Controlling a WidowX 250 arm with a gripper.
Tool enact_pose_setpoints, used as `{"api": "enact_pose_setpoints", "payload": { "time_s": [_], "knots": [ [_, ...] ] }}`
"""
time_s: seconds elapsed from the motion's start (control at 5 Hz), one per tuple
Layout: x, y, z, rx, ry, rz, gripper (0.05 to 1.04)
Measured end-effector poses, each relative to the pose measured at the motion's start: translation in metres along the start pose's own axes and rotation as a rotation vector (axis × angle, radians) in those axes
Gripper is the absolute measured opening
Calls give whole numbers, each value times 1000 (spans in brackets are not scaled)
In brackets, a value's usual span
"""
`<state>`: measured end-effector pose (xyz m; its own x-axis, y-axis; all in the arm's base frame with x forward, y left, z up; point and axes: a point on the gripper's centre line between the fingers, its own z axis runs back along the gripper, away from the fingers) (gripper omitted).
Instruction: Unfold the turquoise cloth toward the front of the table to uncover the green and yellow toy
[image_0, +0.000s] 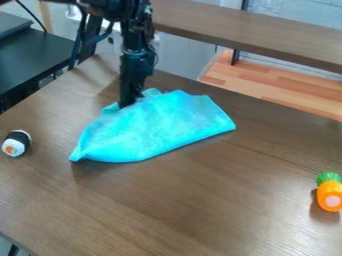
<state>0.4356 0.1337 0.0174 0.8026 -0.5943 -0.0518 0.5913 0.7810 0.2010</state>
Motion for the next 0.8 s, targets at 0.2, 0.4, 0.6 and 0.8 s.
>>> {"api": "enact_pose_setpoints", "payload": {
  "time_s": [0.2, 0.4, 0.6, 0.8],
  "knots": [
    [-6, 5, 32, 67, -45, 23, 50],
    [-4, -15, 56, 146, -57, -34, 50],
    [10, -40, 67, 217, -54, -107, 50],
    [11, -63, 71, 294, -30, -179, 50]
  ]
}}
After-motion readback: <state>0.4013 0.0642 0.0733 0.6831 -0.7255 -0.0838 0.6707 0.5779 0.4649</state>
